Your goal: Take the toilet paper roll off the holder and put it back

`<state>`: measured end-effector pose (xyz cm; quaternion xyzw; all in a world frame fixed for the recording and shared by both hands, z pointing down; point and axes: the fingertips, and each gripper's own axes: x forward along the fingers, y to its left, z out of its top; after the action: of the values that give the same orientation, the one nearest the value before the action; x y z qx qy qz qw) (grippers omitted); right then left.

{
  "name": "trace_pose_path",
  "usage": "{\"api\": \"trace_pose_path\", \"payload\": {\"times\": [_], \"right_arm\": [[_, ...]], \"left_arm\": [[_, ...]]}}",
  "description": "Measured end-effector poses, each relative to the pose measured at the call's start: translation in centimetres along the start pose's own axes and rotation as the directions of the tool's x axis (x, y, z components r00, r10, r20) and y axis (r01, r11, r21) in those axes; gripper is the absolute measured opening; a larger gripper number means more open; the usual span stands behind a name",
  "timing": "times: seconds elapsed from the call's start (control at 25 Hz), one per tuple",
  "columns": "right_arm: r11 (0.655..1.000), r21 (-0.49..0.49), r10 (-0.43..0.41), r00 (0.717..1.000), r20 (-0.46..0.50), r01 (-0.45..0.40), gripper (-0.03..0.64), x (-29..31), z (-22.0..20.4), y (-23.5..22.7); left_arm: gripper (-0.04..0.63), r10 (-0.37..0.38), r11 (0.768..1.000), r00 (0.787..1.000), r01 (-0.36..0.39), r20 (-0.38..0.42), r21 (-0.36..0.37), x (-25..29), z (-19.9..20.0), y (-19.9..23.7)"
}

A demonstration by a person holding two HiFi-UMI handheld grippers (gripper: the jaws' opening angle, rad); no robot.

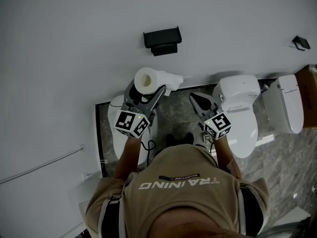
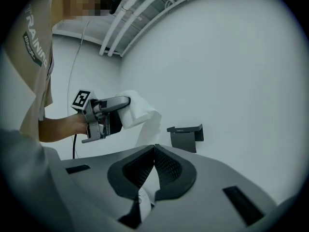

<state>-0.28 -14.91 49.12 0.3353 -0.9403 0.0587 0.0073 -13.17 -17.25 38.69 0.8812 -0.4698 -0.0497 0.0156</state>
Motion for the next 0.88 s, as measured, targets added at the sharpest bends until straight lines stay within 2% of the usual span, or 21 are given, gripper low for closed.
{"api": "trace_pose_path", "payload": {"times": [0.2,0.32,0.72,0.88], "right_arm": [[1.0,0.008,-0.02,1.0,0.003,0.02,0.014,0.4,-0.3,-0.1],[1.0,0.01,-0.026,1.0,-0.008,0.027,0.014,0.7,-0.6,-0.5],[0.998,0.019,-0.065,0.998,-0.026,0.066,0.014,0.2,-0.9,-2.2],[0.996,0.021,-0.085,0.996,-0.033,0.086,0.014,0.3,-1.0,-3.4]], "left_arm": [[0.391,0.029,0.998,0.999,-0.028,-0.018,0.056,2.5,0.5,2.9],[0.391,0.032,0.997,0.999,-0.032,0.002,0.075,5.0,2.1,4.6],[0.391,0.039,0.978,0.999,-0.043,0.023,0.204,13.3,6.8,9.1],[0.391,0.052,0.975,0.999,-0.051,0.001,0.217,16.5,6.8,11.1]]}}
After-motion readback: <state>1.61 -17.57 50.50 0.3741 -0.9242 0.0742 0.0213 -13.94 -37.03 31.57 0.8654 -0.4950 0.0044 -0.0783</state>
